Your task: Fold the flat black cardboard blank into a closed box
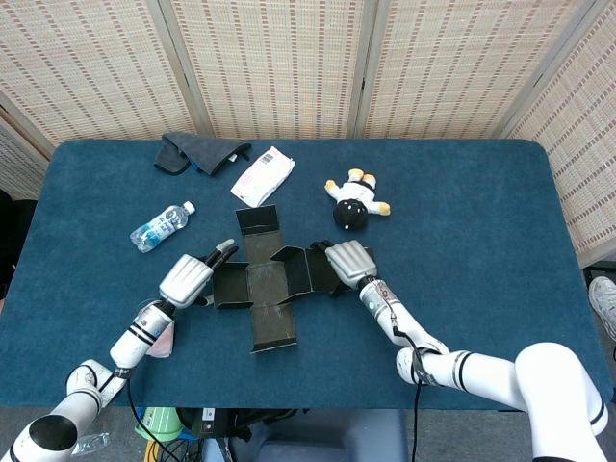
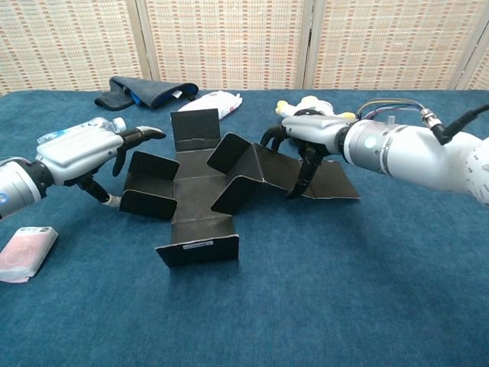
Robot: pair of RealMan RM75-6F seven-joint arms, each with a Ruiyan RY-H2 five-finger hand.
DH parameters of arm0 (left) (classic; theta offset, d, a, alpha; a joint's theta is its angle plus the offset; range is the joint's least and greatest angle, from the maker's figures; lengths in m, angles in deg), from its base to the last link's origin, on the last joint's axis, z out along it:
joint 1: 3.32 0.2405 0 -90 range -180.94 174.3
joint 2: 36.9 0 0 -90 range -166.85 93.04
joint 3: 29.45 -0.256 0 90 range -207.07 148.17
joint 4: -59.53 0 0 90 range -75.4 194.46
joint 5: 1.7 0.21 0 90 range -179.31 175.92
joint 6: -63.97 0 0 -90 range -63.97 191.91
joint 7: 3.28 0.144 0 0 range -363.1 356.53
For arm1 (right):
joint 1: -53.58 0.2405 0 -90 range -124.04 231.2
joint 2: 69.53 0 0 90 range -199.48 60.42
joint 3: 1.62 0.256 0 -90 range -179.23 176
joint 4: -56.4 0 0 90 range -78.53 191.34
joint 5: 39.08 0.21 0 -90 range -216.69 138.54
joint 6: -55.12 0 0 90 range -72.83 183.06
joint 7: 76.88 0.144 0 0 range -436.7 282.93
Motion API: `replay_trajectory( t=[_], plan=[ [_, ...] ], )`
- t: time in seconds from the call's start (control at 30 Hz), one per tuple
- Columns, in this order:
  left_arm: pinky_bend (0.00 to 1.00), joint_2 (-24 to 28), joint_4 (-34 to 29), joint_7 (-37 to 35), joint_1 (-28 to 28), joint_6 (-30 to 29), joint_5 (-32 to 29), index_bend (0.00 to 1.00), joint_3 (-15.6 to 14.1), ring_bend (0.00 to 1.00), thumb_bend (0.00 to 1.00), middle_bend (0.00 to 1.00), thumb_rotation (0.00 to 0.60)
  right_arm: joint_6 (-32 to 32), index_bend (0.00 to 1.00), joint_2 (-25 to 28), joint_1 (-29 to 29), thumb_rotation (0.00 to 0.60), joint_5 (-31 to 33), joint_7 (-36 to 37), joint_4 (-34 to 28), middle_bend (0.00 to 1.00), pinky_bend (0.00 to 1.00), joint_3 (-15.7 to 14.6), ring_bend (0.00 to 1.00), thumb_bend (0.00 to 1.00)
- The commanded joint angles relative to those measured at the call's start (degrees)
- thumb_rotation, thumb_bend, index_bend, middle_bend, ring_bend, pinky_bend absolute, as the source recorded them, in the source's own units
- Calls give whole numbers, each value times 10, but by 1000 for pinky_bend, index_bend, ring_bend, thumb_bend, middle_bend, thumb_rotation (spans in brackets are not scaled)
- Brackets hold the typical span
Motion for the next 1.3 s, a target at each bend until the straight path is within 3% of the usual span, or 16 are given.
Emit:
replay_trajectory(
  t=[0.03, 0.87, 1.3],
  plan=[
    [749, 5, -18, -8, -2, 4, -6, 0, 5, 544, 153, 0, 600, 0, 250, 2, 0, 600, -7, 3, -3, 285, 1000, 0, 821, 19],
    [747, 129, -279, -8, -14, 100, -64, 0, 36, 533, 152, 0, 600, -21, 260, 40, 49, 600, -60, -43, -34, 295, 1000, -7, 821, 35],
    [746, 177, -371, -58, -21, 153, -89, 0, 46, 535, 152, 0, 600, -28, 273, 46, 73, 600, -98, -57, -37, 301, 1000, -17, 821, 42]
  ],
)
